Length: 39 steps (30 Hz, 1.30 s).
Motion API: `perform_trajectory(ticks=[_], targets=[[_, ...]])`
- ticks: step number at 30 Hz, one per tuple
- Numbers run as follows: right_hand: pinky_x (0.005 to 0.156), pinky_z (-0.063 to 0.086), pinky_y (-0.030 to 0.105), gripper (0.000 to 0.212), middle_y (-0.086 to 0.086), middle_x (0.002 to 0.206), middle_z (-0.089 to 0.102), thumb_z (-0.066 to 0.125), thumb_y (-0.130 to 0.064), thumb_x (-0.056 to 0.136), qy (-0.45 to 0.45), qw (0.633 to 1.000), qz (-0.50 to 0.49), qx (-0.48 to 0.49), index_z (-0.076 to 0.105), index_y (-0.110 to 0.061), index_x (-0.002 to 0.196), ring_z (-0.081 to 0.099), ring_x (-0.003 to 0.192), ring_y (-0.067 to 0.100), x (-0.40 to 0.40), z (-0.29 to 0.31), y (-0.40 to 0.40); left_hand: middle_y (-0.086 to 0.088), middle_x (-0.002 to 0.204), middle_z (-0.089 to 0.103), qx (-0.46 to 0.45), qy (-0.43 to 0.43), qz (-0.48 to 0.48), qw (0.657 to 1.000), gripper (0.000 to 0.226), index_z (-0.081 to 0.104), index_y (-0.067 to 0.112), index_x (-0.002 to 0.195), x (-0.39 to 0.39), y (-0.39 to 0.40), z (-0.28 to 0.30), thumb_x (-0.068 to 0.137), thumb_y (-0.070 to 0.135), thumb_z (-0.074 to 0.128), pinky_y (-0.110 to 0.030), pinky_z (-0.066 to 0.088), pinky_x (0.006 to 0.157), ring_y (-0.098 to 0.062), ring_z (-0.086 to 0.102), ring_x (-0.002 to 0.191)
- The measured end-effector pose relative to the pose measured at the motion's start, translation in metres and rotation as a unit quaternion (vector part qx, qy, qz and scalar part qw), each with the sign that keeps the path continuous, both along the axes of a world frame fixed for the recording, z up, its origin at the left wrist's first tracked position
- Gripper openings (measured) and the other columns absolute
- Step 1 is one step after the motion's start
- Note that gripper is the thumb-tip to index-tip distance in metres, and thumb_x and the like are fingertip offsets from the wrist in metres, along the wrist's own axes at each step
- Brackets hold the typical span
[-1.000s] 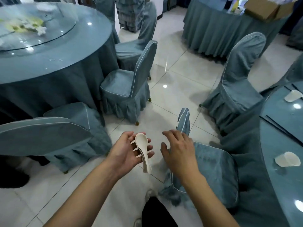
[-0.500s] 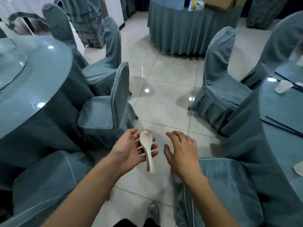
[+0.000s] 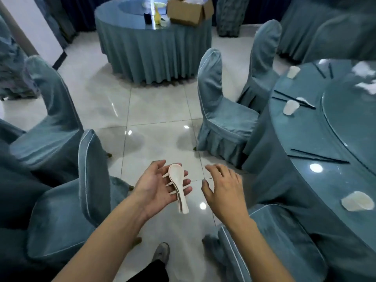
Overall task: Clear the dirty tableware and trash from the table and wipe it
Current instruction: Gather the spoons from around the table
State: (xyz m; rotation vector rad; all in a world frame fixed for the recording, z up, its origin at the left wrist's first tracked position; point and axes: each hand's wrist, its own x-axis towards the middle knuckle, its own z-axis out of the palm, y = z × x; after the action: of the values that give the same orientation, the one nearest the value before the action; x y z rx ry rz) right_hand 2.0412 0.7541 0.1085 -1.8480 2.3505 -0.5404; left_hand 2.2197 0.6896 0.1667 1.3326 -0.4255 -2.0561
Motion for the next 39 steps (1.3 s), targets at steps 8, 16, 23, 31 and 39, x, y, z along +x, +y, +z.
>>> perform_trajectory(ticks=[8, 16, 23, 31, 39], targets=[[0.099, 0.042, 0.041, 0.036, -0.004, 0.123, 0.058, 0.060, -0.036, 0.091, 0.000, 0.990, -0.142, -0.009, 0.058, -0.026, 0.126, 0.056, 0.110, 0.022, -0.025, 0.014, -0.089, -0.029, 0.112, 0.066, -0.018, 0.000, -0.120, 0.993, 0.049, 0.056, -0.005, 0.131, -0.053, -0.135, 0.015, 0.100, 0.032, 0.047, -0.059, 0.057, 0.087, -0.043, 0.063, 0.097], [0.100, 0.042, 0.040, 0.040, -0.005, 0.124, 0.058, 0.060, -0.037, 0.092, -0.004, 0.972, -0.234, -0.023, 0.056, -0.027, 0.130, 0.055, 0.113, 0.019, -0.112, 0.003, -0.173, -0.026, 0.110, 0.067, -0.026, -0.001, -0.224, 0.974, 0.047, 0.062, -0.003, 0.126, -0.157, -0.246, 0.005, 0.101, 0.033, 0.045, -0.061, 0.052, 0.097, -0.040, 0.063, 0.097], [0.100, 0.041, 0.041, 0.039, -0.005, 0.125, 0.057, 0.056, -0.039, 0.094, -0.002, 0.961, -0.275, -0.012, 0.055, -0.028, 0.131, 0.055, 0.115, 0.020, -0.216, 0.001, -0.252, -0.025, 0.110, 0.067, -0.020, 0.002, -0.283, 0.959, 0.049, 0.061, -0.002, 0.130, -0.275, -0.332, 0.011, 0.101, 0.034, 0.044, -0.057, 0.054, 0.095, -0.040, 0.062, 0.100], [0.090, 0.046, 0.044, 0.036, 0.000, 0.114, 0.061, 0.066, -0.033, 0.087, 0.012, 0.945, -0.325, -0.023, 0.061, -0.024, 0.122, 0.060, 0.104, 0.026, -0.316, -0.002, -0.315, -0.026, 0.111, 0.066, -0.004, 0.012, -0.314, 0.949, 0.051, 0.058, -0.003, 0.133, -0.385, -0.409, 0.009, 0.100, 0.033, 0.044, -0.053, 0.059, 0.084, -0.041, 0.062, 0.102], [0.085, 0.047, 0.045, 0.032, 0.003, 0.107, 0.065, 0.061, -0.032, 0.083, 0.018, 0.914, -0.405, -0.017, 0.067, -0.022, 0.113, 0.062, 0.093, 0.031, -0.431, -0.022, -0.376, -0.027, 0.114, 0.067, 0.010, 0.018, -0.370, 0.929, 0.050, 0.059, -0.003, 0.132, -0.502, -0.496, -0.009, 0.102, 0.034, 0.044, -0.053, 0.061, 0.080, -0.040, 0.064, 0.097]])
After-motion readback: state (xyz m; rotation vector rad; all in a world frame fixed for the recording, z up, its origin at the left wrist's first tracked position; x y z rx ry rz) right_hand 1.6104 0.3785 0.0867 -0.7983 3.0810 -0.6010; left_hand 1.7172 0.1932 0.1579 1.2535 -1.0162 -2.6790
